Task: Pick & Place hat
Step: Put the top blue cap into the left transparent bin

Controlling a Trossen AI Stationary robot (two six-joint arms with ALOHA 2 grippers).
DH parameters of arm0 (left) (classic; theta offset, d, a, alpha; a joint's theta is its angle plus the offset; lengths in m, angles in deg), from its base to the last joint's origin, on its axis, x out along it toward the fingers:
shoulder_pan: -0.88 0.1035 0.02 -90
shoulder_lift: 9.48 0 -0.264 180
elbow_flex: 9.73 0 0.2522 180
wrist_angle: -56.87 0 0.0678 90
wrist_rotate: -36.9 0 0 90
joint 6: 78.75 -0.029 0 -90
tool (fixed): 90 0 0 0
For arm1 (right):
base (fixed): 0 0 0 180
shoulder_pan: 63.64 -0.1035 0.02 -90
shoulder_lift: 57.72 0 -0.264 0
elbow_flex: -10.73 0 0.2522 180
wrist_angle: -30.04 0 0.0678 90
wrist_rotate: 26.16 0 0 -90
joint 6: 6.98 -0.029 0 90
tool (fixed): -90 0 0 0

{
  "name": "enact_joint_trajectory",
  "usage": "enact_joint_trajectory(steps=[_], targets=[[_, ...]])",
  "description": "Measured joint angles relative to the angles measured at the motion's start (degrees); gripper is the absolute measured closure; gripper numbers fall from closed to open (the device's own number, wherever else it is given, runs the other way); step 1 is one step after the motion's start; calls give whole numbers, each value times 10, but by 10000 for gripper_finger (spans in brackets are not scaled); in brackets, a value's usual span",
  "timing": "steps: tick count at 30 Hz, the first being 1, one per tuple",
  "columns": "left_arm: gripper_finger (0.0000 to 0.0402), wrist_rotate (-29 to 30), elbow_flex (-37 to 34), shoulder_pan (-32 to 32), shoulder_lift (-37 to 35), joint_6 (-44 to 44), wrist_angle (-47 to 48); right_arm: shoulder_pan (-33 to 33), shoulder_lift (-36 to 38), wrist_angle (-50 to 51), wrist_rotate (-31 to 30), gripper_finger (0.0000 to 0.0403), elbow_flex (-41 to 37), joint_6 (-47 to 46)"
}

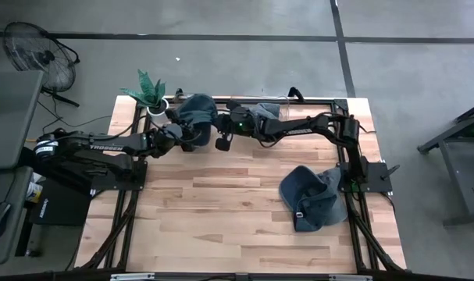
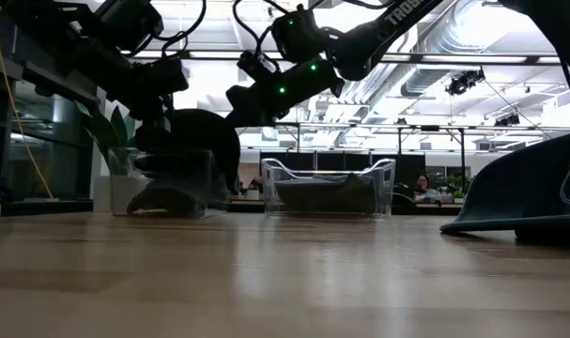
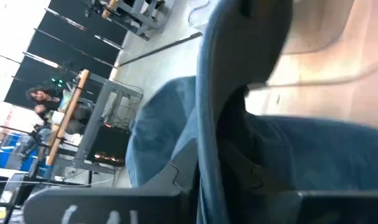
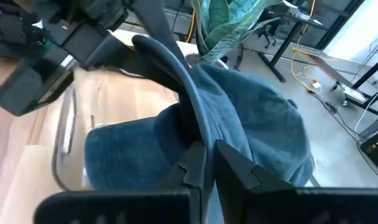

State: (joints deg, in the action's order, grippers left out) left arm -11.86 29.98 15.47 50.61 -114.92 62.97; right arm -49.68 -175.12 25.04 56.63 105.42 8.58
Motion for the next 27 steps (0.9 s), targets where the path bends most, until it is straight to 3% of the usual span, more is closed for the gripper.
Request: enact_joint_trajectory(steps=[13,22,27], targets=[[359,122,87,-72,0,-71,28,-5,3,-46,-37,399,0,-12],[359,184,93,-92,0,-71,47,-11,4,-76,-54,400,0,-16],[359,189,93,-92,0,-72,41,-13,4,-77,-73,401,0,-19]])
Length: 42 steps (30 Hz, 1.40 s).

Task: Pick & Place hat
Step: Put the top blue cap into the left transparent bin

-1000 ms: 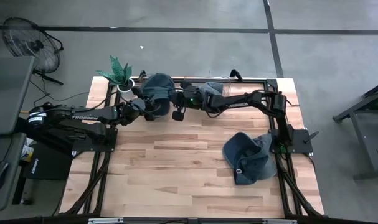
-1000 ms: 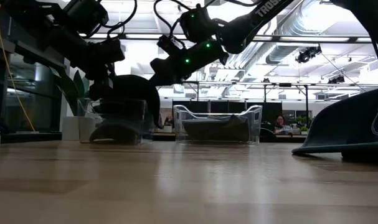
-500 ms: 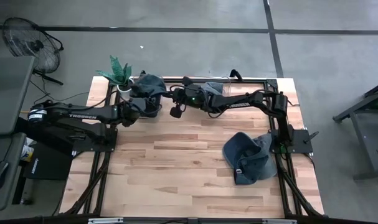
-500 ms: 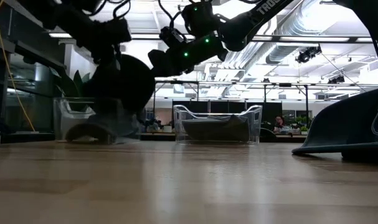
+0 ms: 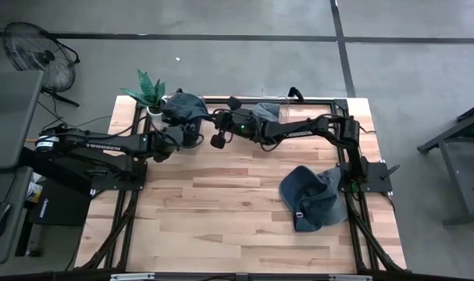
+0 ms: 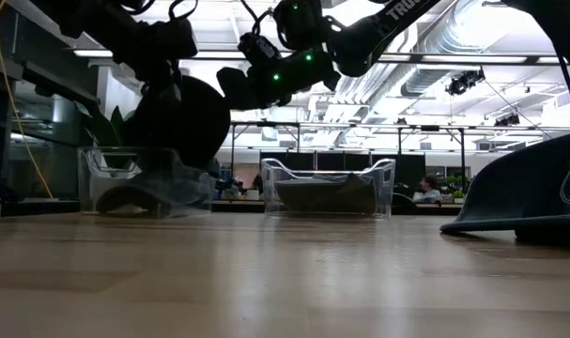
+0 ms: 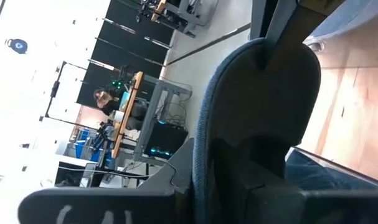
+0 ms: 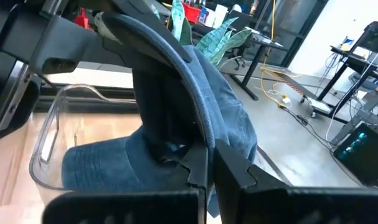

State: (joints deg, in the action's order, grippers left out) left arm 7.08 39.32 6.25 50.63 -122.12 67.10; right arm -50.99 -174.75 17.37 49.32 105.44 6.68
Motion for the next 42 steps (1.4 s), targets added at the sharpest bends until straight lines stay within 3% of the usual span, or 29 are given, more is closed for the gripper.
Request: enact_joint_trajectory(steps=[7,10,18,21,25,30,34,42], targets=[[357,-5,0,1,0,-16,-4,2,0,-5,-2,401,0,-8],[338,-6,0,1,0,-27,1,2,0,0,-1,401,0,-7],[200,12,0,-9,-1,-40,-41,2,0,5,-3,401,0,-6],[146,34,0,-32,-1,-92,-74,2,0,0,-6,401,0,-6],[98,108,0,-76,-1,-186,-151,2,0,-21,-12,401,1,-7],[87,224,0,-133,-1,-241,-214,1,0,15,-11,401,30,1],[94,259,0,-174,-30,-220,-226,1,0,35,15,401,50,-4],[104,227,0,-193,-107,-209,-271,13,-59,31,69,401,85,-1]])
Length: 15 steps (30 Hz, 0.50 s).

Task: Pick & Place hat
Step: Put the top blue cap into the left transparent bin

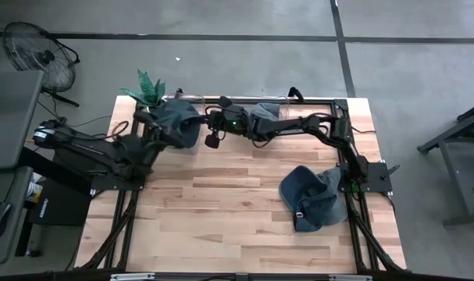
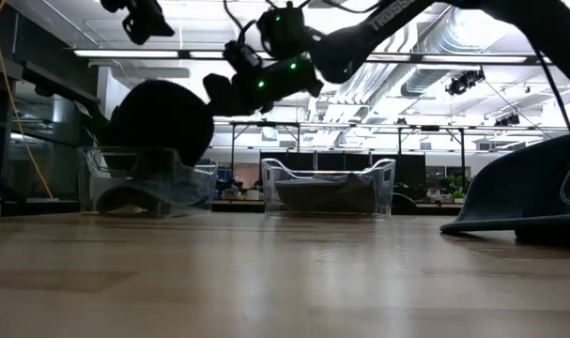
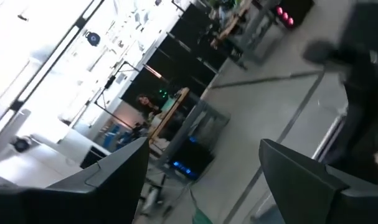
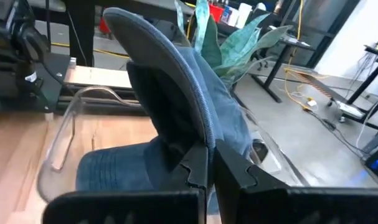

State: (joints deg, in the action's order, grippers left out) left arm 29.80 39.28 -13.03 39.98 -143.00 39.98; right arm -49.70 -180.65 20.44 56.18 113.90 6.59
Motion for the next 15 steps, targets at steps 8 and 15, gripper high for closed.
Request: enact_joint_trajectory(steps=[8,15], targets=[[104,6,0,0,-37,38,1,2,-63,77,16,401,78,-2],[104,27,0,0,-30,65,12,-2,-74,158,4,402,96,5]])
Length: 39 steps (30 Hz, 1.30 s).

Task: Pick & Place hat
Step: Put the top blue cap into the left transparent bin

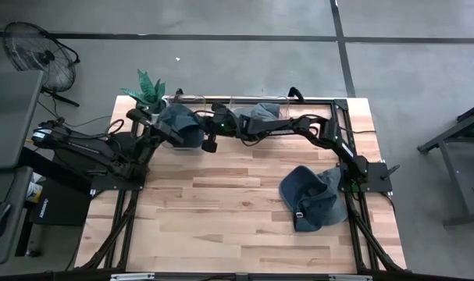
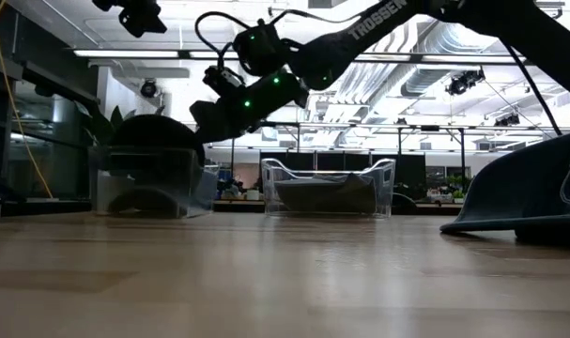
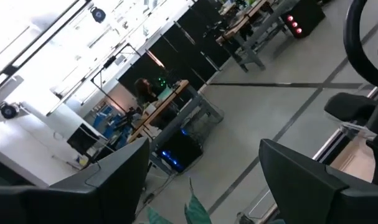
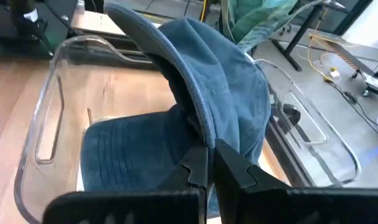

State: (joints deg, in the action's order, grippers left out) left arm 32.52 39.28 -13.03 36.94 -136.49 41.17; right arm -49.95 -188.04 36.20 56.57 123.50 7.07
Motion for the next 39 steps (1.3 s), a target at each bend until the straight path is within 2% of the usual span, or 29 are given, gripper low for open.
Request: enact_joint_trajectory(steps=[6,15,20,27,31,39], targets=[[104,24,0,0,15,56,18,-9,2,85,-58,402,1,15],[104,7,-1,0,50,132,44,-46,10,185,-220,402,0,28],[104,-2,0,0,74,156,46,-61,19,197,-283,402,-2,44],[104,-7,-1,0,89,161,49,-70,37,209,-293,388,-2,85],[104,-7,0,0,89,166,49,-70,46,210,-288,344,-2,88],[104,-6,0,0,89,166,50,-70,52,206,-239,256,-1,80]])
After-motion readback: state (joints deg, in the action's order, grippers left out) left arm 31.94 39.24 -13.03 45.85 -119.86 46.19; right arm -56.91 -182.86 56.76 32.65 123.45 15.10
